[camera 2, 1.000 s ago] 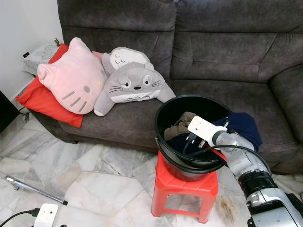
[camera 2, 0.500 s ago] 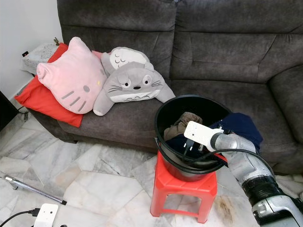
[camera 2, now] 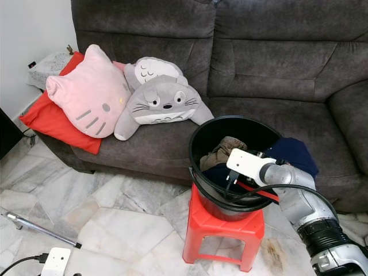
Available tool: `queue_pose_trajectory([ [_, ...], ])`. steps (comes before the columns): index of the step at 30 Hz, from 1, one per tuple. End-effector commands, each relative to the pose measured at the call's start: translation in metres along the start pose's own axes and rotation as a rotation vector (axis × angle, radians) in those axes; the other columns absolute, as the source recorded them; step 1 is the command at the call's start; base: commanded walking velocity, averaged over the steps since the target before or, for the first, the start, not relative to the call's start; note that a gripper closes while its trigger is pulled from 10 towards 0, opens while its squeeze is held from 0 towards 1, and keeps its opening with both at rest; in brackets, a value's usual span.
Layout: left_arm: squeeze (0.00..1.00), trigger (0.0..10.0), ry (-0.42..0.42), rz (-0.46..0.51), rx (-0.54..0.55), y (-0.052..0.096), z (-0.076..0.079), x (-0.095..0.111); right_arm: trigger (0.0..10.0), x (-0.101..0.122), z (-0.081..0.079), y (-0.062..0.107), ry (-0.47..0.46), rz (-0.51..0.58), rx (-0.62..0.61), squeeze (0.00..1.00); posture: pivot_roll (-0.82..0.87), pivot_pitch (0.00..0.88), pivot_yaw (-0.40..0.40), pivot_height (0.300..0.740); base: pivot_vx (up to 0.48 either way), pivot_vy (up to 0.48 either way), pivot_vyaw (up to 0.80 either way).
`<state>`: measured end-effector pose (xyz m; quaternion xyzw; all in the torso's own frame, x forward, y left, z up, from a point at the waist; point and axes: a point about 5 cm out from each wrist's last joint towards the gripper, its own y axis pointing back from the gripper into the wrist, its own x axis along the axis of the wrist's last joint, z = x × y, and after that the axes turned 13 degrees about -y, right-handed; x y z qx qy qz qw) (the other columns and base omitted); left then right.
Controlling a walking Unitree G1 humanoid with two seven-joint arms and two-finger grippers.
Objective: Hang hanger
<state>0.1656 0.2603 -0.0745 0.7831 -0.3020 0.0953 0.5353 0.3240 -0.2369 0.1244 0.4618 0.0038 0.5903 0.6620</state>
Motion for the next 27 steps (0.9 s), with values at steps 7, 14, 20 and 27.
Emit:
queue_pose_trajectory([
  [7, 0.00, 10.0, -0.012, -0.019, 0.003, 0.001, -0.001, -0.006, 10.0, 0.006, 0.004, 0.007, 0.036, 0.019, 0.024, 1.00, -0.27, 0.026, 0.066, 0.740, 0.000, 0.000, 0.00],
  [14, 0.00, 10.0, -0.012, -0.019, 0.003, 0.001, -0.001, -0.006, 10.0, 0.008, 0.005, 0.013, 0.069, 0.020, 0.057, 1.00, -0.27, 0.030, 0.066, 0.740, 0.000, 0.000, 0.00],
  [20, 0.00, 10.0, -0.013, -0.019, 0.003, 0.001, -0.001, -0.006, 10.0, 0.016, 0.015, 0.019, 0.050, 0.064, -0.044, 0.00, -0.27, 0.035, 0.066, 0.740, 0.000, 0.000, 0.00],
  [27, 0.00, 10.0, -0.011, -0.020, 0.003, 0.001, -0.001, -0.006, 10.0, 0.024, 0.008, 0.033, -0.048, 0.133, -0.101, 0.00, -0.27, 0.037, 0.065, 0.740, 0.000, 0.000, 0.00],
])
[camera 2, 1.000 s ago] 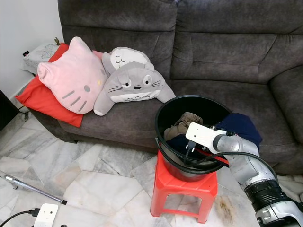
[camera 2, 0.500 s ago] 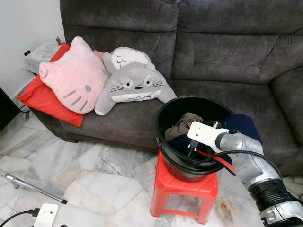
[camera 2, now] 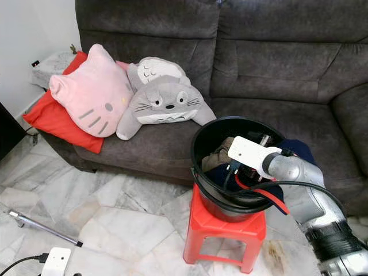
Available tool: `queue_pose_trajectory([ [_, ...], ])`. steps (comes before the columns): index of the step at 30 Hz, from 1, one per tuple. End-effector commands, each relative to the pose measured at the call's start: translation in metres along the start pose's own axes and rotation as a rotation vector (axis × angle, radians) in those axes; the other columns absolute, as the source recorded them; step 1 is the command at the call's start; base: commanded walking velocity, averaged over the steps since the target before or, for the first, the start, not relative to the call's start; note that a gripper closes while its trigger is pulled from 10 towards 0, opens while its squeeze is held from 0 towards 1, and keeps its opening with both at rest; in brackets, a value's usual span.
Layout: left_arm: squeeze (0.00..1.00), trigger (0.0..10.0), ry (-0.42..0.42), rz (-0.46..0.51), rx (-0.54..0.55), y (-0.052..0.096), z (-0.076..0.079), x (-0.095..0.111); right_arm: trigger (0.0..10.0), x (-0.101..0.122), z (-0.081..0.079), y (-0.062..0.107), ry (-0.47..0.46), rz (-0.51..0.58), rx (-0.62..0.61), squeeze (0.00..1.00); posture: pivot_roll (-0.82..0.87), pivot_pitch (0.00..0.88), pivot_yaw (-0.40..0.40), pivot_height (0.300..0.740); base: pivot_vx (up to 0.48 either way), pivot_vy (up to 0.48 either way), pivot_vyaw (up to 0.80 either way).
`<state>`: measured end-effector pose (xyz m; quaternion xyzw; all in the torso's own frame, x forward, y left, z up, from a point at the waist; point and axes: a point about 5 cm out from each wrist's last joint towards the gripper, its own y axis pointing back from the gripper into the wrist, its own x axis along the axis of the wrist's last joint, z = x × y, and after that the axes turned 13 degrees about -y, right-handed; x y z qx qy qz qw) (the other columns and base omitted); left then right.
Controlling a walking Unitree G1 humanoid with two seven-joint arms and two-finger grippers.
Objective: Hang hanger
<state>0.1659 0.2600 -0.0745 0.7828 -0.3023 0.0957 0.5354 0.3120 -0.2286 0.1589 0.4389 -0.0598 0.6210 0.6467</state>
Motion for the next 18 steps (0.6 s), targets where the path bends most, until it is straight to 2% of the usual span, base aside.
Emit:
queue_pose_trajectory([
  [1, 0.00, 10.0, -0.012, -0.021, 0.003, 0.001, -0.001, -0.006, 10.0, 0.003, 0.000, 0.004, -0.020, 0.015, -0.011, 0.00, -0.27, 0.037, 0.065, 0.740, 0.000, 0.000, 0.00],
  [5, 0.00, 10.0, -0.014, -0.020, 0.003, 0.001, -0.001, -0.006, 10.0, 0.000, -0.014, 0.018, -0.066, 0.017, -0.004, 0.00, -0.27, 0.037, 0.065, 0.740, 0.000, 0.000, 0.00],
  [9, 0.00, 10.0, -0.014, -0.020, 0.003, 0.001, -0.001, -0.006, 10.0, 0.001, -0.014, 0.029, -0.103, 0.028, -0.068, 0.00, -0.28, 0.044, 0.061, 0.740, 0.000, 0.000, 0.00],
  [14, 0.00, 10.0, -0.015, -0.020, 0.005, 0.001, -0.001, -0.006, 10.0, 0.004, -0.003, 0.044, -0.132, 0.067, -0.272, 0.00, -0.29, 0.046, 0.059, 0.740, 0.000, 0.000, 0.00],
  [15, 0.00, 10.0, -0.015, -0.020, 0.005, 0.001, -0.001, -0.006, 10.0, 0.004, -0.003, 0.044, -0.132, 0.067, -0.272, 0.00, -0.29, 0.046, 0.059, 0.740, 0.000, 0.000, 0.00],
  [16, 0.00, 10.0, -0.016, -0.020, 0.005, 0.001, -0.002, -0.006, 10.0, 0.002, -0.005, 0.049, -0.098, 0.070, -0.361, 0.00, -0.29, 0.045, 0.057, 0.740, 0.000, 0.000, 0.00],
  [18, 0.00, 10.0, -0.019, -0.020, 0.005, 0.001, -0.002, -0.006, 10.0, -0.005, -0.014, 0.052, -0.135, 0.058, -0.397, 0.00, -0.28, 0.044, 0.057, 0.740, 0.000, 0.000, 0.00],
])
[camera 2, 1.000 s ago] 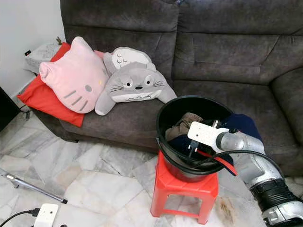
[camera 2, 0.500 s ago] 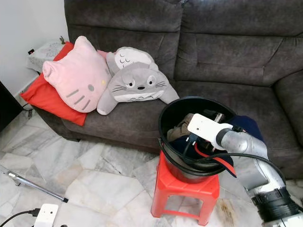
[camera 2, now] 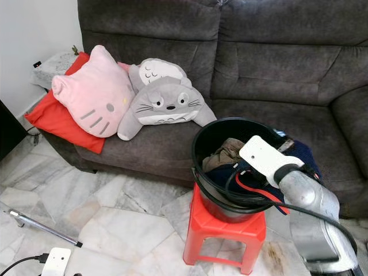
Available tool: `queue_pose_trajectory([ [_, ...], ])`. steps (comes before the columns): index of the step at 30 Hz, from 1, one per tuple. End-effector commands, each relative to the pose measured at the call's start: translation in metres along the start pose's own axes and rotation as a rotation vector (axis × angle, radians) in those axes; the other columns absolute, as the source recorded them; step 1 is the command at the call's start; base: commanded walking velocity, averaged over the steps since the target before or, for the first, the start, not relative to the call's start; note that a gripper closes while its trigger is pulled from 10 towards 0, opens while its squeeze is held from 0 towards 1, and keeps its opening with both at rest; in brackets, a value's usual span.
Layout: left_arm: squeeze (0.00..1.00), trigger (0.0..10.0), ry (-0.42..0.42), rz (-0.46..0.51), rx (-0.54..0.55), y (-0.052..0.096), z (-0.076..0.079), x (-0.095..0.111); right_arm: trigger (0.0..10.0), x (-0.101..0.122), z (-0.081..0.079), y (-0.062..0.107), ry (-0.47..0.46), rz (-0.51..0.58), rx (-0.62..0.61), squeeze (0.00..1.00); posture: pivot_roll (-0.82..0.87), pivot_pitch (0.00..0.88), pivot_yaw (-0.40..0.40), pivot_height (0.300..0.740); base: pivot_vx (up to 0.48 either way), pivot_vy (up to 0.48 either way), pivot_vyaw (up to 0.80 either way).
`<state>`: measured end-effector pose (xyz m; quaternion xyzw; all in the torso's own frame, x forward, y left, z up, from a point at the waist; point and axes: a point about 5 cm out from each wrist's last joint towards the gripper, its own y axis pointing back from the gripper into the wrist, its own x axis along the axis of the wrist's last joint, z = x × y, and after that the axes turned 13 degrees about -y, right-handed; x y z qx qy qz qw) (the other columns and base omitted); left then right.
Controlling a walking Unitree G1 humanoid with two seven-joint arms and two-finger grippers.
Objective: Hang hanger
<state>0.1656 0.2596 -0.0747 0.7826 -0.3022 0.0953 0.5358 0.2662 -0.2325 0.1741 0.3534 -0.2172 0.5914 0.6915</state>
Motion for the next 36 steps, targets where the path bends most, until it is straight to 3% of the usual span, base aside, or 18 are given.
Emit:
queue_pose_trajectory([
  [1, 0.00, 10.0, -0.019, -0.019, 0.006, 0.001, -0.002, -0.006, 10.0, -0.005, -0.009, 0.009, -0.048, -0.013, -0.037, 0.00, -0.28, 0.043, 0.057, 0.740, 0.000, 0.000, 0.00],
  [2, 0.00, 10.0, -0.019, -0.019, 0.006, 0.001, -0.002, -0.006, 10.0, -0.005, -0.009, 0.009, -0.048, -0.013, -0.037, 0.00, -0.28, 0.043, 0.057, 0.740, 0.000, 0.000, 0.00],
  [4, 0.00, 10.0, -0.021, -0.020, 0.007, 0.001, -0.003, -0.006, 10.0, -0.015, -0.027, 0.017, -0.090, -0.054, 0.033, 0.00, -0.29, 0.042, 0.058, 0.740, 0.000, 0.000, 0.00],
  [7, 0.00, 10.0, -0.022, -0.020, 0.007, 0.001, -0.003, -0.006, 10.0, -0.018, -0.030, 0.020, -0.081, -0.065, 0.032, 0.00, -0.29, 0.041, 0.056, 0.740, 0.000, 0.000, 0.00],
  [9, 0.00, 10.0, -0.022, -0.020, 0.007, 0.001, -0.003, -0.006, 10.0, -0.026, -0.025, 0.025, -0.017, -0.096, -0.037, 0.00, -0.29, 0.039, 0.055, 0.740, 0.000, 0.000, 0.00],
  [14, 0.00, 10.0, -0.023, -0.019, 0.008, 0.001, -0.003, -0.006, 10.0, -0.033, -0.019, 0.027, -0.021, -0.122, -0.102, 0.00, -0.29, 0.039, 0.055, 0.740, 0.000, 0.000, 0.00],
  [25, 0.00, 10.0, -0.025, -0.022, 0.009, 0.001, -0.002, -0.007, 10.0, -0.046, -0.032, 0.028, -0.016, -0.171, -0.049, 0.00, -0.28, 0.019, 0.053, 0.740, 0.000, 0.000, 0.00],
  [36, 0.00, 10.0, -0.028, -0.024, 0.008, 0.002, -0.002, -0.008, 10.0, -0.056, -0.031, 0.025, -0.001, -0.214, -0.044, 0.00, -0.28, 0.011, 0.055, 0.740, 0.000, 0.000, 0.00],
])
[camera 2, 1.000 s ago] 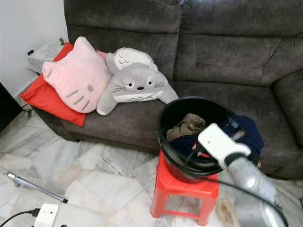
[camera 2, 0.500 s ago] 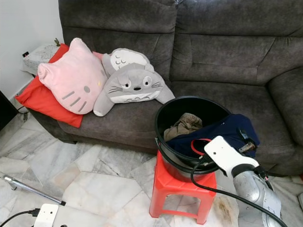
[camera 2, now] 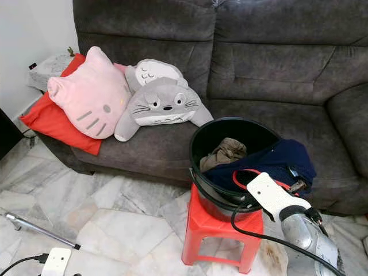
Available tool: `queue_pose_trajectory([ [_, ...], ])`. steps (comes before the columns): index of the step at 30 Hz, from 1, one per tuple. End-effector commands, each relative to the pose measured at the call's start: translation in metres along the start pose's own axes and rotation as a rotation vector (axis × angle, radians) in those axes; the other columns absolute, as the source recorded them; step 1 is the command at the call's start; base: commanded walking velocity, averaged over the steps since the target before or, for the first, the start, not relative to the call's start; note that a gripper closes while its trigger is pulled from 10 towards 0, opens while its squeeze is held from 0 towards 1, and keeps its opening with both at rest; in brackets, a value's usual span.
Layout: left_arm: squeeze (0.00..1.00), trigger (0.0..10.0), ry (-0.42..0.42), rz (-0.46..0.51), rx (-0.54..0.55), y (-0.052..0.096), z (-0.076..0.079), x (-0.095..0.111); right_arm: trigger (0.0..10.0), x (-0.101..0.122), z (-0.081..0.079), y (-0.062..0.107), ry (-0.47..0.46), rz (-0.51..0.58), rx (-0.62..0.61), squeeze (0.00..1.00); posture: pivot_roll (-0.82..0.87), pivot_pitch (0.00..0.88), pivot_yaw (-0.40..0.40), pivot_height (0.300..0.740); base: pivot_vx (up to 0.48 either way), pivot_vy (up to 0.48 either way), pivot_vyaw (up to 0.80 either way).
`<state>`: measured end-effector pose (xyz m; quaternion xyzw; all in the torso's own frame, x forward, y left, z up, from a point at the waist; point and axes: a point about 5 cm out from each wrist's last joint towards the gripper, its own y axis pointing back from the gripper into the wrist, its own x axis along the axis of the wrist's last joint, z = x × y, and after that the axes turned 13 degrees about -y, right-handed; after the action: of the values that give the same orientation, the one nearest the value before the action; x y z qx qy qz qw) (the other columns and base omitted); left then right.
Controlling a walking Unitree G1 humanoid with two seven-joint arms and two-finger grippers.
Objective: Hang hanger
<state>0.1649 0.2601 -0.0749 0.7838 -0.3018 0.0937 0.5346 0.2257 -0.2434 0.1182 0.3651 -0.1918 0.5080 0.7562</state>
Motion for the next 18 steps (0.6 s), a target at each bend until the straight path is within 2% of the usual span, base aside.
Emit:
queue_pose_trajectory([
  [1, 0.00, 10.0, -0.025, -0.021, 0.006, 0.001, -0.002, -0.007, 10.0, -0.001, 0.003, -0.002, 0.009, 0.001, -0.013, 0.00, -0.28, 0.009, 0.054, 0.740, 0.000, 0.000, 0.00],
  [18, 0.00, 10.0, -0.018, -0.017, 0.008, 0.001, -0.002, -0.006, 10.0, -0.001, 0.011, -0.015, 0.022, 0.001, -0.034, 0.00, -0.29, 0.024, 0.053, 0.740, 0.000, 0.000, 0.00],
])
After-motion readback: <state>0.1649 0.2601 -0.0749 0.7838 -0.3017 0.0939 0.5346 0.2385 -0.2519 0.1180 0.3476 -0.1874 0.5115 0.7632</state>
